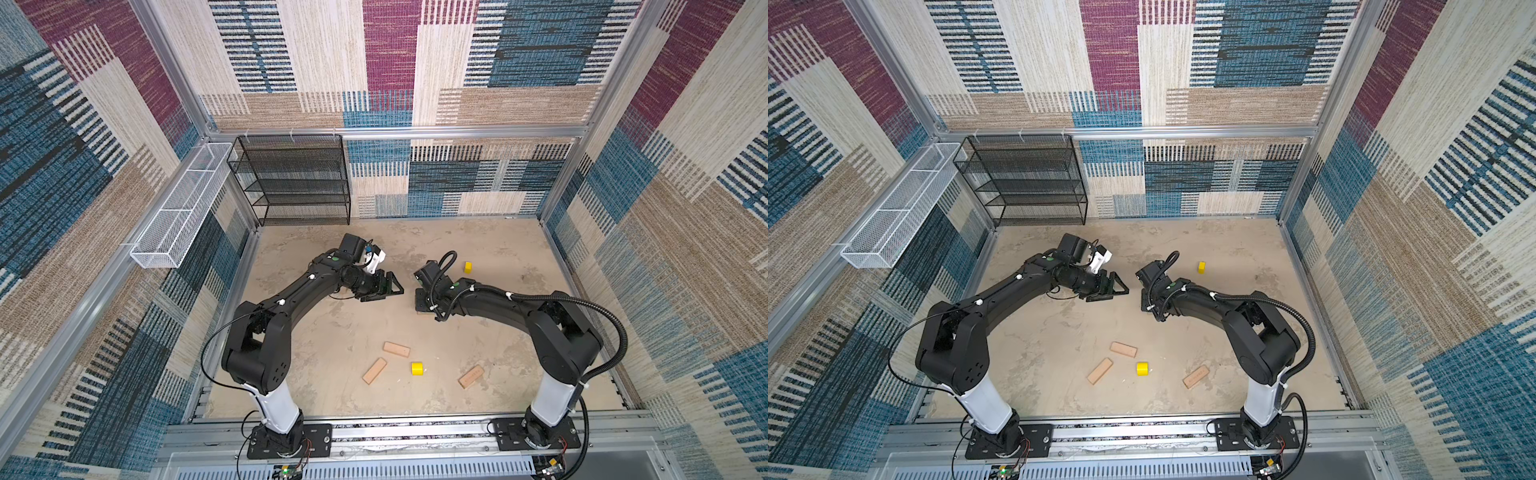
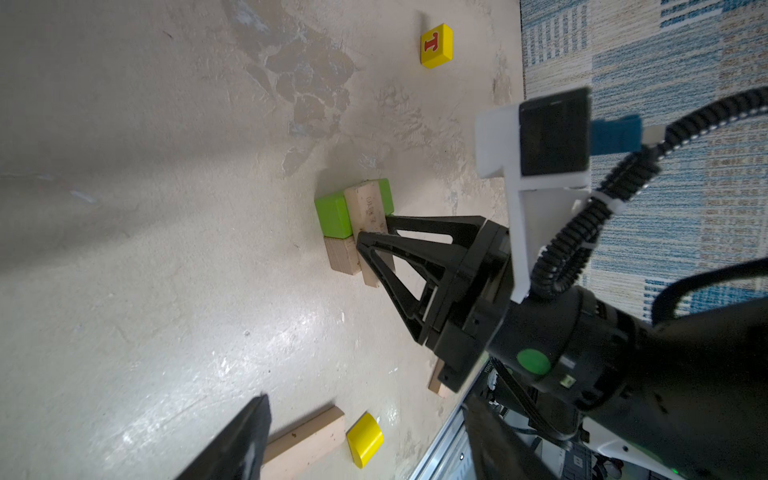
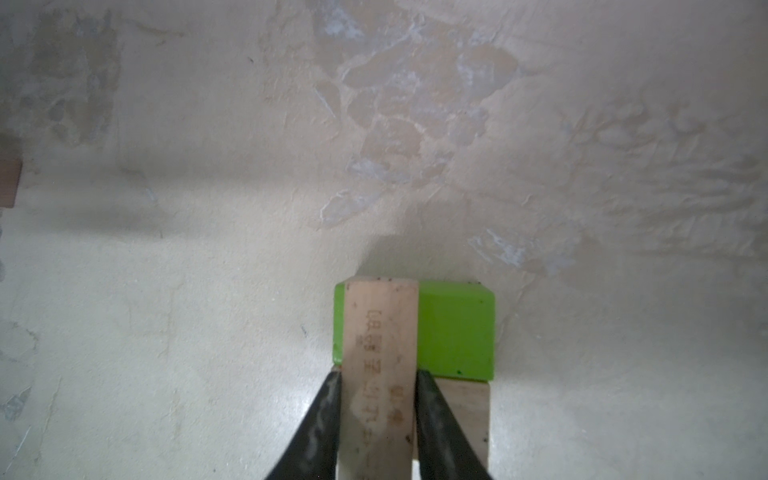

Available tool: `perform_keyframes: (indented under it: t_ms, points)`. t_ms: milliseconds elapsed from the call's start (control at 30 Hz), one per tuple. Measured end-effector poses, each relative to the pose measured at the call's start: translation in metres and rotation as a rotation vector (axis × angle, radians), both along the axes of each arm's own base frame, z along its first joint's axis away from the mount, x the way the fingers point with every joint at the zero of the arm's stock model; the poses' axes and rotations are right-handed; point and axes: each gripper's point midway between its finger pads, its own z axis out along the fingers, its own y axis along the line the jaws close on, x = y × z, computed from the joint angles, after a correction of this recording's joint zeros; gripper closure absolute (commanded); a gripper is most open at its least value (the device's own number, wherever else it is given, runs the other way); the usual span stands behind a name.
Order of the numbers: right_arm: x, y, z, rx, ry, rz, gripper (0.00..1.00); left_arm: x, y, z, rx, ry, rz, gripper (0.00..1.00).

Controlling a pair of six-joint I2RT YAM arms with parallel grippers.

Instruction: Build the wood block tower

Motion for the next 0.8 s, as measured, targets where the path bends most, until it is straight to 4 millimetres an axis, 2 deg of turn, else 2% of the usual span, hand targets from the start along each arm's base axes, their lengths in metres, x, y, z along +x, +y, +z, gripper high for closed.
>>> perform_keyframes:
  t_ms: [800]
  points:
    - [-0.0008, 0.0012, -0.0017, 0.004, 0.007, 0.004, 0.67, -0.0001, 0.0002, 0.0014, -0.001, -0.003, 0.0, 0.21]
